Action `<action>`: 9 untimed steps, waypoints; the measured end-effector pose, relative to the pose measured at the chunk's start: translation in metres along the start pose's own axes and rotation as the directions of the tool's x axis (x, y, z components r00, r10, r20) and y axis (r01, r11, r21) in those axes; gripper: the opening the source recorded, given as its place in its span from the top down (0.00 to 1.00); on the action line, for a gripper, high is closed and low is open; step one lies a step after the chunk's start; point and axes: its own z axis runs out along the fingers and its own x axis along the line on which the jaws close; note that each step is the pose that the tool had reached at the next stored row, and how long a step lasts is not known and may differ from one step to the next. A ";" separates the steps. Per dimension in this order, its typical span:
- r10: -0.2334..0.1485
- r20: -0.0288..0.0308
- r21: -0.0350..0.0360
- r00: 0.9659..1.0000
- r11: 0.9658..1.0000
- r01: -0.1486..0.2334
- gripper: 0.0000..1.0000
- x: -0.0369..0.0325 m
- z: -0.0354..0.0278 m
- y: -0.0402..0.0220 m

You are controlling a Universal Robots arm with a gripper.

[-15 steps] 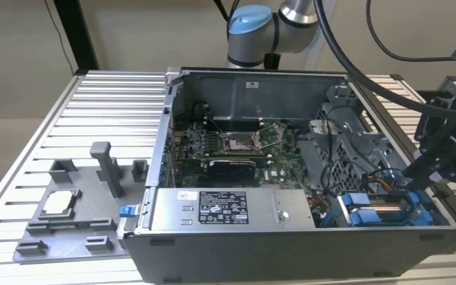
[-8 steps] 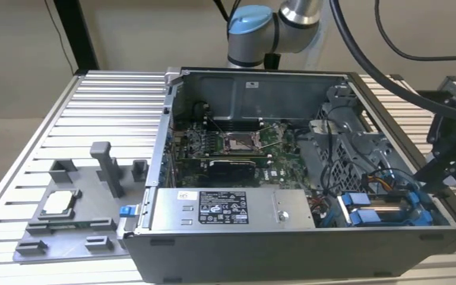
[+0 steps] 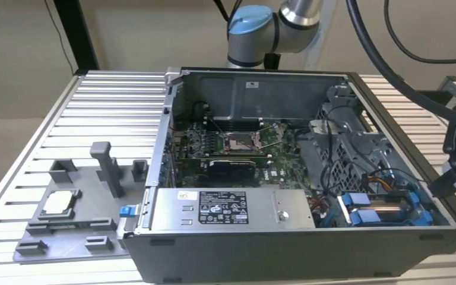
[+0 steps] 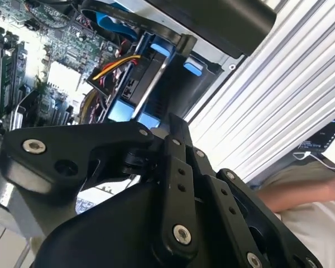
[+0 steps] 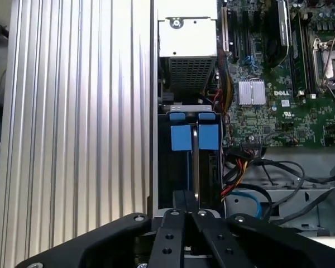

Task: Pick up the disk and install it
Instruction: 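Insert the first disk wire, then insert the second disk wire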

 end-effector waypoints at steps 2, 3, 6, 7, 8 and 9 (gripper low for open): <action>0.000 0.001 0.000 1.000 1.000 0.000 1.00 0.0037 -0.0006 -0.0027; 0.000 0.001 0.000 1.000 1.000 0.000 1.00 0.0055 -0.0009 -0.0040; -0.002 0.015 -0.001 1.000 1.000 0.002 1.00 0.0079 -0.0012 -0.0074; -0.002 0.026 -0.001 1.000 1.000 0.002 1.00 0.0080 -0.0010 -0.0081; 0.004 0.036 -0.001 0.999 1.000 -0.004 1.00 0.0080 -0.0006 -0.0083; 0.012 0.044 -0.001 0.999 1.000 -0.012 1.00 0.0079 -0.0002 -0.0085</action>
